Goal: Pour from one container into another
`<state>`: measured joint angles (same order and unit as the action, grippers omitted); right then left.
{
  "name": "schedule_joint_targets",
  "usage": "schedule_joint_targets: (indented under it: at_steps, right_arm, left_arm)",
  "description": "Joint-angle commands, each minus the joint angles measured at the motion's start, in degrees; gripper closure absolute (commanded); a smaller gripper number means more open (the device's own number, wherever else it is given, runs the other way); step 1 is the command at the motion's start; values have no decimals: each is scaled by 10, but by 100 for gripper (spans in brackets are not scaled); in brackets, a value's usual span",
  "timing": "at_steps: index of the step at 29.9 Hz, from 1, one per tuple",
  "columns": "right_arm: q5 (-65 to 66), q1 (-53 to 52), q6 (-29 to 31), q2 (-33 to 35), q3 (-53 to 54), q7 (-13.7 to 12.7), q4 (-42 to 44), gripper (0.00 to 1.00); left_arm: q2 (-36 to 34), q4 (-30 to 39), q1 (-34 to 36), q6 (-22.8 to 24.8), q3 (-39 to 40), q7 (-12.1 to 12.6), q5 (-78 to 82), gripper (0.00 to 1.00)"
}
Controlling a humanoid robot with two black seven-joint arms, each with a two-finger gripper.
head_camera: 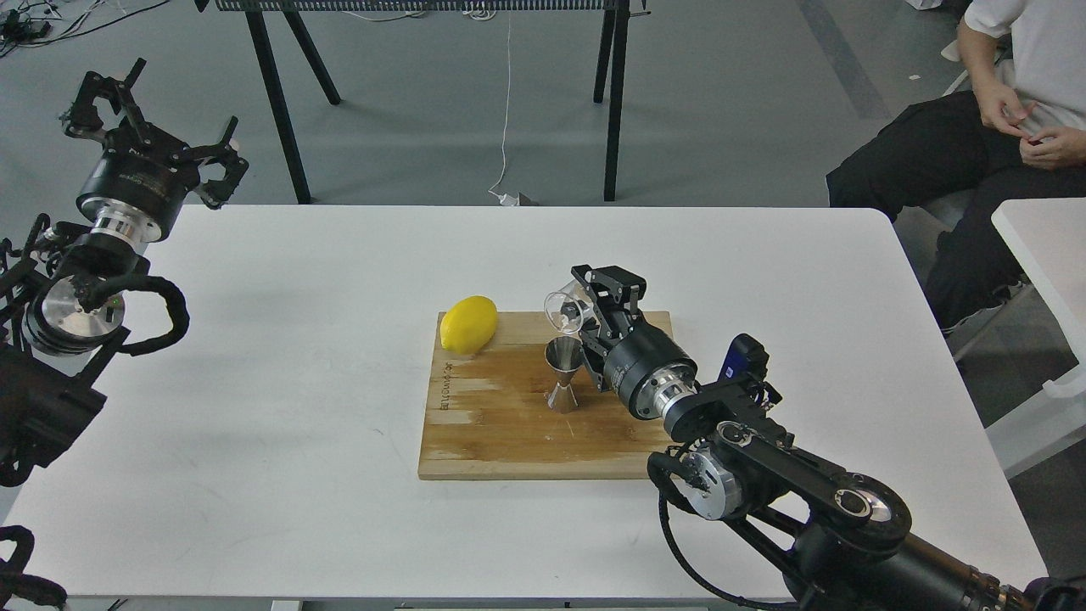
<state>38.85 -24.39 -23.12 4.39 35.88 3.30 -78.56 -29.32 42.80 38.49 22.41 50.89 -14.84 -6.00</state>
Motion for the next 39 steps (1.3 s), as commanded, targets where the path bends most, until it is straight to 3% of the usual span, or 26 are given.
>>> schedule_joint_targets:
  at_steps: [1, 39]
  right_arm:
    - [6, -1, -8, 0, -6, 0, 2, 77]
    - [121, -13, -25, 0, -33, 1, 39, 77]
  left_arm:
    - [0, 0, 0, 0, 0, 1, 0, 0]
    - [2, 0, -1, 0, 0, 0, -1, 0]
